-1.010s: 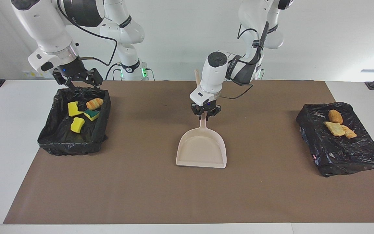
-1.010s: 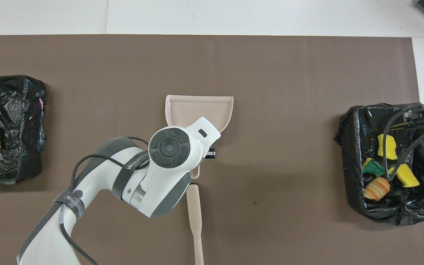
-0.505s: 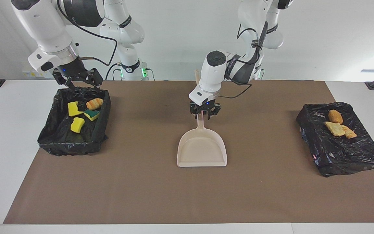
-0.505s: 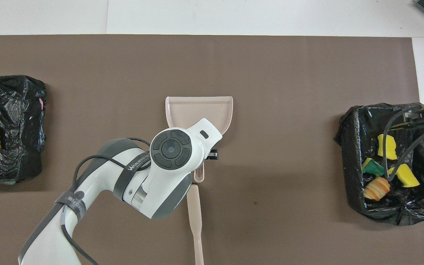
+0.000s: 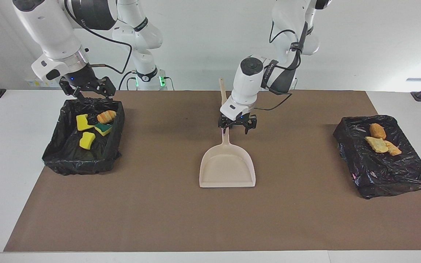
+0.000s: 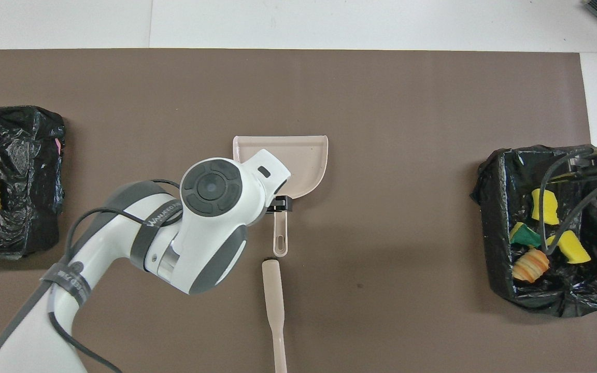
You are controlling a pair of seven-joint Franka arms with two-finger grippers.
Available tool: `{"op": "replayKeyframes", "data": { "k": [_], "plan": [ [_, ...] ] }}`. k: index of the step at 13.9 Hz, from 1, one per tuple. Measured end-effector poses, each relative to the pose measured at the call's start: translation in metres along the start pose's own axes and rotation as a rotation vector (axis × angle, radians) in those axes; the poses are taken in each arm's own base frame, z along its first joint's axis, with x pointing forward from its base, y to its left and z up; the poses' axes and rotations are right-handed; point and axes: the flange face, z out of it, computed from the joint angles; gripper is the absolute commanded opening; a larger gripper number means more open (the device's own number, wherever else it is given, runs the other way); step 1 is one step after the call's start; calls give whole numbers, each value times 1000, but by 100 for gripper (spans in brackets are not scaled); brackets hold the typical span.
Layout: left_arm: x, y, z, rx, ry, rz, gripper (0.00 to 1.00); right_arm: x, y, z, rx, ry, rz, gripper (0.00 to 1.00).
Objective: Sweep and dump trash in bin
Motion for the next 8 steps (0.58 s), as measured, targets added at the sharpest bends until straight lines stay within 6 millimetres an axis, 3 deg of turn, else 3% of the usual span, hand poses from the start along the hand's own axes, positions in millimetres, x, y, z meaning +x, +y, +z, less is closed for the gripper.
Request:
{"op": "replayKeyframes", "data": {
  "k": [4,6,8],
  "plan": [
    [47,-98,-54,11,23,-8,100,0,0,0,0,0,0,100],
    [47,-147,-80,32,-27,32,100,0,0,0,0,0,0,100],
    [40,-181,-107,39,-57,57,100,0,0,0,0,0,0,100]
  ]
}}
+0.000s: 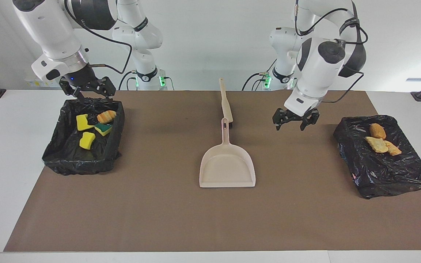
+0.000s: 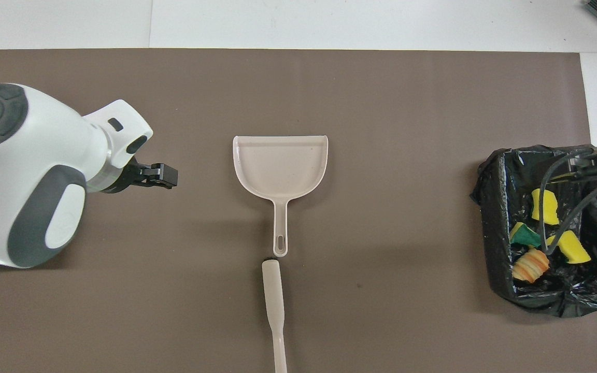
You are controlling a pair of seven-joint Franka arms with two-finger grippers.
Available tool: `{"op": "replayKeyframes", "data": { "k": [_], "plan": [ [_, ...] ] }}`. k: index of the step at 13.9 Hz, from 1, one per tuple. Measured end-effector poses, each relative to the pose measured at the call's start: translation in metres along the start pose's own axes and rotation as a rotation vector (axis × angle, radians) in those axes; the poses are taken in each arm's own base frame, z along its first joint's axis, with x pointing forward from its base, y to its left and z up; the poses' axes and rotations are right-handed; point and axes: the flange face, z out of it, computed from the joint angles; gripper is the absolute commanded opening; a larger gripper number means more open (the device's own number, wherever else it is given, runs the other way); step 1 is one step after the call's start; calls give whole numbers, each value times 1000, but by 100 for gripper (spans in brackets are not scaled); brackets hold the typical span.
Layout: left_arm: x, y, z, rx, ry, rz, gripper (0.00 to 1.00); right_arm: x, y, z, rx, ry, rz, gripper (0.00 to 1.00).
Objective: Sweep and dump trash in bin
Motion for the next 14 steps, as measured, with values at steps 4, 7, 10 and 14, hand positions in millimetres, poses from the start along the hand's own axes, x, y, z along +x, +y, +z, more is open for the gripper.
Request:
{"op": "replayKeyframes", "data": {
  "k": [4,7,10,14],
  "plan": [
    [-21,-46,-46,-1,0,34,100,0,0,0,0,0,0,100],
    [-30,-84,-76,-1,1,54,100,0,0,0,0,0,0,100],
    [-45,-98,-128,-1,19,51,100,0,0,0,0,0,0,100],
    [-52,-93,-154,0,25,59,100,0,0,0,0,0,0,100]
  ]
}}
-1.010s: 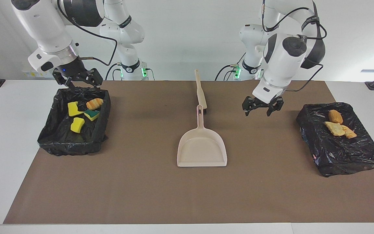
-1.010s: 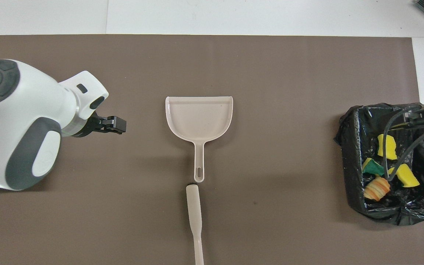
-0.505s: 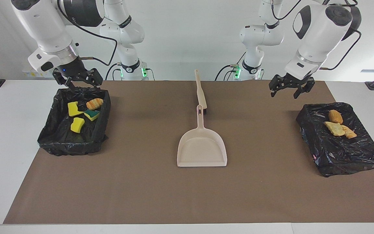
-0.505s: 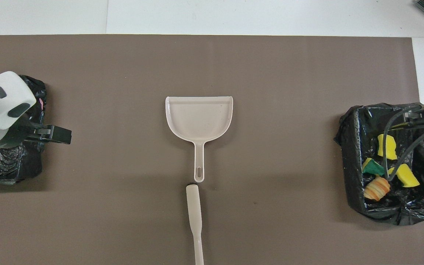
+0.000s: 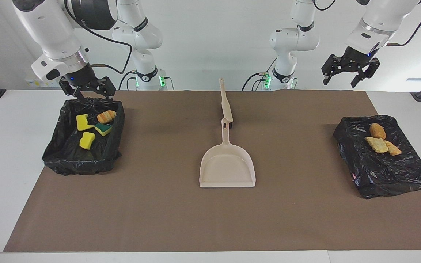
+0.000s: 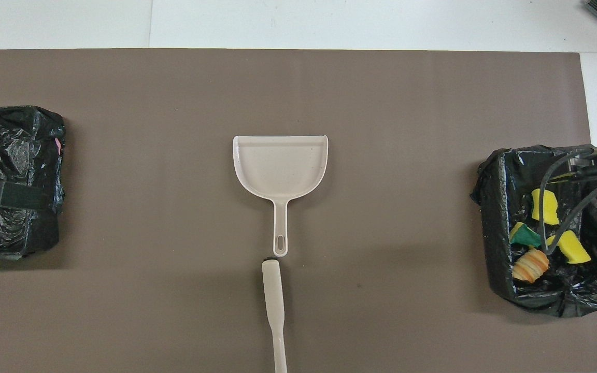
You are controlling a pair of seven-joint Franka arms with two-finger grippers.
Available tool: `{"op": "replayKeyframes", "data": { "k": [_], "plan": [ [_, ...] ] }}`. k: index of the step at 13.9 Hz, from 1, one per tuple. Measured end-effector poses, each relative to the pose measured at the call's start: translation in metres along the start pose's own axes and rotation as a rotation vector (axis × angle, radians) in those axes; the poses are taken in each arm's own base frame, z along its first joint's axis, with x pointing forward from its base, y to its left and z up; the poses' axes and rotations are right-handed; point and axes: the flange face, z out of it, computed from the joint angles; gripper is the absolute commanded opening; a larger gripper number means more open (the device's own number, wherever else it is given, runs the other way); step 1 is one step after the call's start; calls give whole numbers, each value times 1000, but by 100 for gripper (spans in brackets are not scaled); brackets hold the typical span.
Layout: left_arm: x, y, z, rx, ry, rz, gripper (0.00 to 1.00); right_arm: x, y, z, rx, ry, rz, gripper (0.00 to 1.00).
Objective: Sweep and dump trash in bin
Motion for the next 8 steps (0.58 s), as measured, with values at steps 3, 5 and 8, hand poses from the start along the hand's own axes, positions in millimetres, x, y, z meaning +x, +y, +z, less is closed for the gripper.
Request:
{"op": "replayKeyframes", "data": {
  "k": [3,5,8],
  "plan": [
    [4,-1,1,0,14,-2,100,0,0,0,0,0,0,100],
    [5,-1,2,1,17,-2,100,0,0,0,0,0,0,100],
    [6,-1,2,1,19,-2,100,0,0,0,0,0,0,100]
  ]
}}
